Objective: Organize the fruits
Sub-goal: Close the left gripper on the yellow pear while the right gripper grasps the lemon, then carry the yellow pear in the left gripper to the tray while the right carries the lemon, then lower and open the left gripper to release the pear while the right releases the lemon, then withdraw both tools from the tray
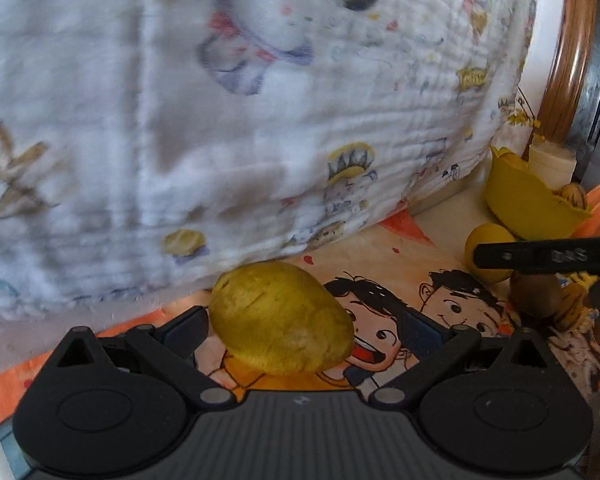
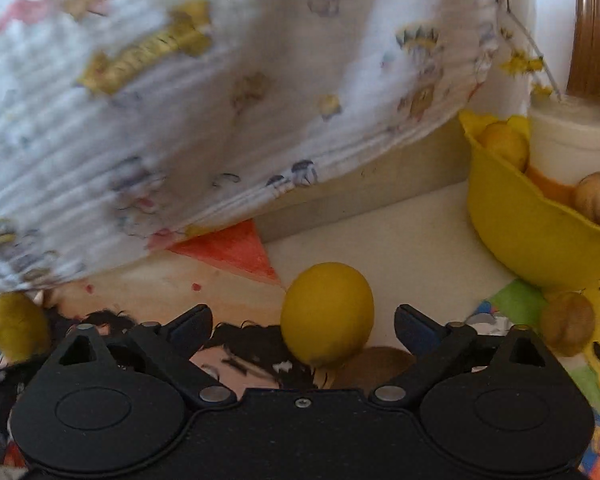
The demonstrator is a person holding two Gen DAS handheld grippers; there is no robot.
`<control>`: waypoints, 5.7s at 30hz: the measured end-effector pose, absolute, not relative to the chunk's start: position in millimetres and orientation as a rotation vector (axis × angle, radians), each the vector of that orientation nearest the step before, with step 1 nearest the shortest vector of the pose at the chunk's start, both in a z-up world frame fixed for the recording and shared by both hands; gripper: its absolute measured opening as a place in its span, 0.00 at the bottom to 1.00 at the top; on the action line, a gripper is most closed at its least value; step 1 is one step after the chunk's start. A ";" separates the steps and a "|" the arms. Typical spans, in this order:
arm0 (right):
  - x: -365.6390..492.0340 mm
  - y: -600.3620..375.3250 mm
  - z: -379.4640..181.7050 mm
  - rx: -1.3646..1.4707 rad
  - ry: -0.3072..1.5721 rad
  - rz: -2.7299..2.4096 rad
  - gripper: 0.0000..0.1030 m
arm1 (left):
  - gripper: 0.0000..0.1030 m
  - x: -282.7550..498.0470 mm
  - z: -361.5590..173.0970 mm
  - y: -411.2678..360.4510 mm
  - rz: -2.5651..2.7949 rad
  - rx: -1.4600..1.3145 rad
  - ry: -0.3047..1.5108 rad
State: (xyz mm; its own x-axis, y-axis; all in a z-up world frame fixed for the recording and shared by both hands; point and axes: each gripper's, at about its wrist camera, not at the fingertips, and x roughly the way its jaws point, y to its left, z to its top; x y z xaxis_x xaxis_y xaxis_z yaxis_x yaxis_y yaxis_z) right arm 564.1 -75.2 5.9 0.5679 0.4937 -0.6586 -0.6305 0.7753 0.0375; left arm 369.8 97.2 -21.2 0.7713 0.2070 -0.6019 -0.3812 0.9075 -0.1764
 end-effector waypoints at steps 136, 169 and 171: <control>187.9 -312.5 -3.1 -0.025 0.445 0.265 0.87 | 0.95 261.2 19.9 -99.3 -0.299 -0.133 0.635; 59.1 -269.0 19.3 0.079 0.571 0.282 0.99 | 1.00 103.8 29.4 -18.4 -0.095 -0.111 0.593; 58.0 -262.9 18.8 0.055 0.603 0.298 0.99 | 1.00 97.5 28.5 -15.7 -0.094 -0.101 0.594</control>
State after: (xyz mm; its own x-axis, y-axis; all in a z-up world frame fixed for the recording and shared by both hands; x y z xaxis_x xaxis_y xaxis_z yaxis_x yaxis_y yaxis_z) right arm 58.0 -262.9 18.8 0.7821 0.2919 -0.5506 -0.2602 0.9558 0.1371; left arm 97.5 -15.7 28.5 0.8246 -0.1176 -0.5533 0.0597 0.9908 -0.1216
